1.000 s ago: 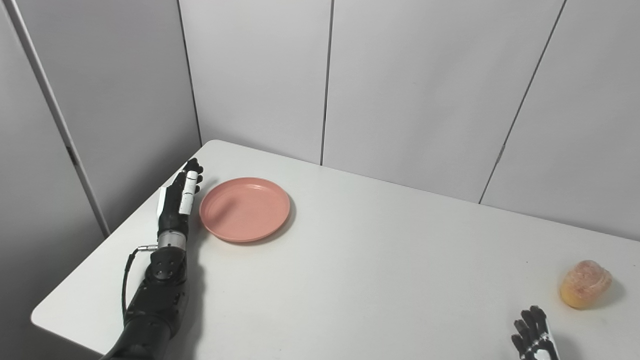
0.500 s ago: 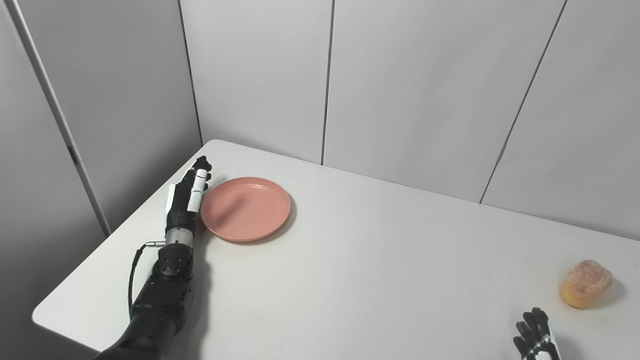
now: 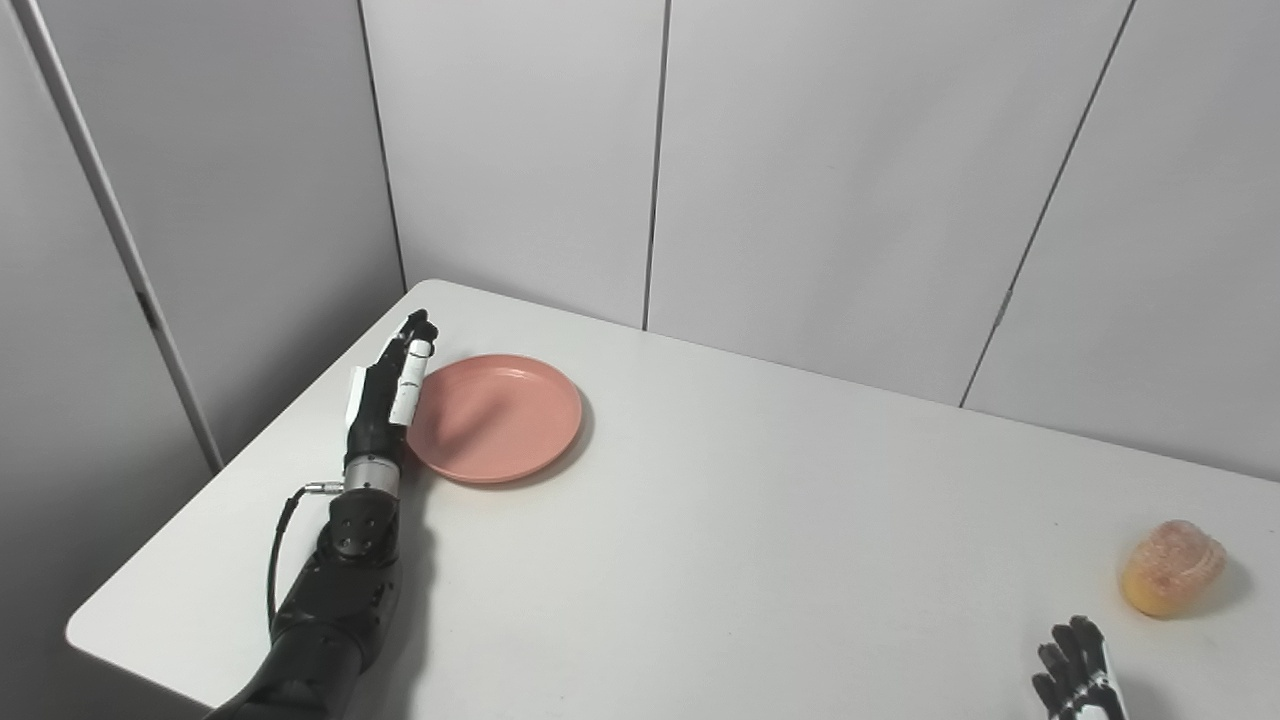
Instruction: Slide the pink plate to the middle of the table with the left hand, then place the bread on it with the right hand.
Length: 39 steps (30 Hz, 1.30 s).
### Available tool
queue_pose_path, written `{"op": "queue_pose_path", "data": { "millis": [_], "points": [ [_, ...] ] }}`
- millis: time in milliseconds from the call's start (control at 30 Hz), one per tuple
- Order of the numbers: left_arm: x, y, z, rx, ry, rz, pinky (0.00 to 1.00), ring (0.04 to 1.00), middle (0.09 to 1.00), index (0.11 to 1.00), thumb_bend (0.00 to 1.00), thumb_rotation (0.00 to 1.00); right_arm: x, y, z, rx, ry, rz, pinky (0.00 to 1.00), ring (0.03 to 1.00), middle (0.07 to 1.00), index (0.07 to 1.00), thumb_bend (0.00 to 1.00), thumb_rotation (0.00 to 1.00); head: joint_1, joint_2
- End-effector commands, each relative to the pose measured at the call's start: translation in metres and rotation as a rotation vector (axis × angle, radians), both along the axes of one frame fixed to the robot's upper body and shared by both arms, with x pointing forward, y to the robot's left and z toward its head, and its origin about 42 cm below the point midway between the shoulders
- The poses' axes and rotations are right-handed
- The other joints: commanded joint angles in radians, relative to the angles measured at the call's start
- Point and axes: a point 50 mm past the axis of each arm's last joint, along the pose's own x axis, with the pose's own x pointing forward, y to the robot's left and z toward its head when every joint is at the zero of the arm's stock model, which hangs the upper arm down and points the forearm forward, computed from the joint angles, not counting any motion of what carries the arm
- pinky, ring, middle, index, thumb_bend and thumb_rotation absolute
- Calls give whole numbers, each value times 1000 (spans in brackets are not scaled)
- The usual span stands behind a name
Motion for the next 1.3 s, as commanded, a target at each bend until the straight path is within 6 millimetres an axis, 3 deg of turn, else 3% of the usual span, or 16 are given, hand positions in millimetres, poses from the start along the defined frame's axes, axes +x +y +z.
{"op": "queue_pose_path", "data": {
  "millis": [0,267,500,733,1000,1133,1267],
  "points": [
    [-2,-15,-9,-27,-25,-23,938,895,878,858,732,1000,4,0,14,-8,-63,-6,1000,1000,1000,1000,393,937,0,1],
    [4,-25,-8,-49,-16,-66,934,881,875,854,799,1000,4,1,15,0,-61,-13,1000,1000,1000,1000,414,906,-3,1],
    [6,-32,-8,-76,-23,-105,961,893,882,871,764,1000,4,2,16,-10,-65,-17,1000,1000,1000,1000,420,906,-5,6],
    [7,-39,-6,-117,-40,-130,895,879,871,858,736,1000,4,4,17,-2,-62,-21,1000,1000,1000,1000,419,900,-9,7],
    [9,-58,-3,-139,-25,-170,871,860,856,840,741,1000,5,5,17,15,-58,-22,1000,1000,1000,1000,439,860,-15,11],
    [9,-77,-3,-139,-3,-211,902,873,861,852,771,1000,6,4,16,4,-61,-25,1000,1000,1000,1000,439,864,-11,9],
    [9,-93,-2,-154,-13,-230,867,860,858,853,741,1000,7,4,17,0,-66,-25,1000,1000,1000,1000,421,867,-14,12]
  ]
}}
